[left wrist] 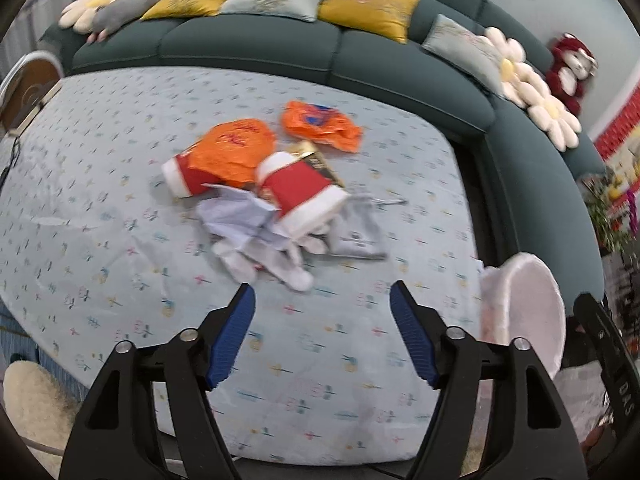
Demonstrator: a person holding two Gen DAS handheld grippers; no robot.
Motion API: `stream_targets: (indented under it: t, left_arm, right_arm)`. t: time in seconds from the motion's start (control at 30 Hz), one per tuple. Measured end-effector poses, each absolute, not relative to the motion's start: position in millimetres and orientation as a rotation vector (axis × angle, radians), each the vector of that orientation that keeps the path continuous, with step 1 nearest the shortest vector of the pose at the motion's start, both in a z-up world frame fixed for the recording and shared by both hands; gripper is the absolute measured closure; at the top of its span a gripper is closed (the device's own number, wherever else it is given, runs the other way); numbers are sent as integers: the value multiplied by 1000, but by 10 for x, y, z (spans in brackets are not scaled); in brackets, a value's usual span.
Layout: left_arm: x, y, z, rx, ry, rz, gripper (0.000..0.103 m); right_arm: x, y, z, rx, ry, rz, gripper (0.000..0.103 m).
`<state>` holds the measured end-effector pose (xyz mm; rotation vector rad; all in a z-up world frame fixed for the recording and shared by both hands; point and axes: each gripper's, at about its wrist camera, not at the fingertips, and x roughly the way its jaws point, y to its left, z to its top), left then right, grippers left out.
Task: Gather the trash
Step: 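Move both open grippers back over the red paper cups, then grasp the white glove with the left gripper while the right gripper grasps a red paper cup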
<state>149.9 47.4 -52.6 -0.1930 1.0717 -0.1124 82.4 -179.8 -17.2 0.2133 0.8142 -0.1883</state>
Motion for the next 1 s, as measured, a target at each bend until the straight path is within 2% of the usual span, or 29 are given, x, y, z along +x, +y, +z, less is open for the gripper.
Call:
stream_targets:
  t: [0.23, 0.33, 0.57, 0.63, 0.73, 0.8, 0.83, 0.87, 0.9, 1.0]
  left_arm:
    - [1774, 773, -761, -253, 1103, -26, 26]
    - [1913, 820, -857, -249, 1108, -4, 20]
    - [2195, 792, -1085, -224, 1143, 0, 20]
    - [2270, 778, -1125, -212, 1142, -3, 25]
    - [2342, 768, -1180, -206, 1161, -25, 45]
    - [2368, 794, -1209, -220, 1175, -43, 66]
    - [2373, 812, -1217, -229, 1180, -51, 71]
    - [2367, 838, -1219, -241, 1183, -62, 80]
    - [2358, 853, -1212, -243, 1181, -64, 84]
    - [2312, 931, -1165, -253, 1159, -61, 88]
  right_arm:
    - [1104, -1504, -392, 199, 872, -139, 52]
    - [1232, -1407, -489, 193, 893, -125, 52]
    - [1487, -1288, -668, 195, 936, -101, 52]
    - [1552, -1264, -702, 193, 945, -94, 52]
    - [1653, -1217, -745, 189, 956, -81, 51]
    - [1721, -1178, -770, 189, 962, -69, 51]
    - [1738, -1161, -777, 190, 963, -64, 51]
    - [1771, -1133, -787, 192, 967, -54, 51]
    - [1801, -1105, -797, 196, 971, -44, 51]
    - [1880, -1010, -833, 214, 980, -6, 51]
